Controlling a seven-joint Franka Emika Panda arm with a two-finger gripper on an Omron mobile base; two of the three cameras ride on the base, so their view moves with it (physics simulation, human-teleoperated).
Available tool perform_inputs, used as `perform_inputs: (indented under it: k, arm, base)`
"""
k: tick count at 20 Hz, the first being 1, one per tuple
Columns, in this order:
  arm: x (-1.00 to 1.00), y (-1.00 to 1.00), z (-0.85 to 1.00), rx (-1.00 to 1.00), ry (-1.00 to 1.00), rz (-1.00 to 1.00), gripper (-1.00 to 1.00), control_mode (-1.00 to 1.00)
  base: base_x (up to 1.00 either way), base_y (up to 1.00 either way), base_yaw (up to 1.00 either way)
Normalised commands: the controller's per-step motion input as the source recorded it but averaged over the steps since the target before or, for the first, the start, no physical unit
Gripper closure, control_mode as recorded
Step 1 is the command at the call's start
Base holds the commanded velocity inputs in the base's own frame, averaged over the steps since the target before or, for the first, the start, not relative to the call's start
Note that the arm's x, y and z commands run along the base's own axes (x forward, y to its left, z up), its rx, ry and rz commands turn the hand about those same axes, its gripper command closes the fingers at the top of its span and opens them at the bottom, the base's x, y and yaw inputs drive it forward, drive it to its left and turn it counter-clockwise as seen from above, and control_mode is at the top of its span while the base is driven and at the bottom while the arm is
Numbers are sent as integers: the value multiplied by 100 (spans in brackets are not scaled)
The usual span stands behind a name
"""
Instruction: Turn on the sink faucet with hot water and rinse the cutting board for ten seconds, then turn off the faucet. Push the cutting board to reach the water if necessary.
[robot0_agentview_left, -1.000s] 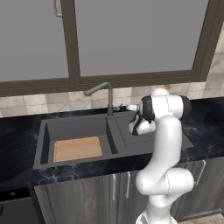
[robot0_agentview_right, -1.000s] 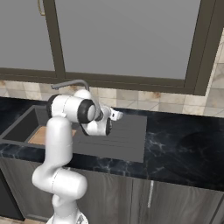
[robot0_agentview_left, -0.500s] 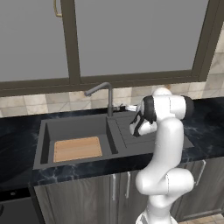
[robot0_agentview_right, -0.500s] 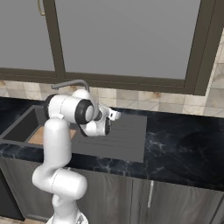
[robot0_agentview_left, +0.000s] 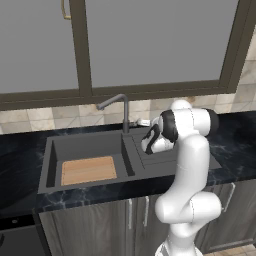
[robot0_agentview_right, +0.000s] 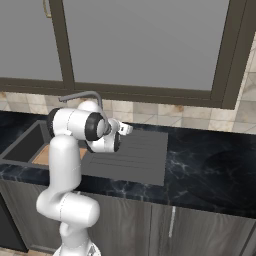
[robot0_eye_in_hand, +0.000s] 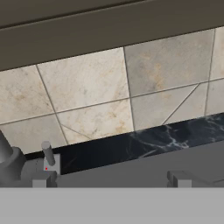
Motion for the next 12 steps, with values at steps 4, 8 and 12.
perform_inputs:
  k: [4, 8, 12]
  arm:
    - [21, 24, 0, 0, 0, 1, -100, -100]
    - [23, 19, 0, 0, 0, 1, -100, -100]
    - [19, 0, 0, 0, 0, 0, -100, -100]
  base:
    - [0, 0, 0]
    - [0, 0, 0]
    - [0, 0, 0]
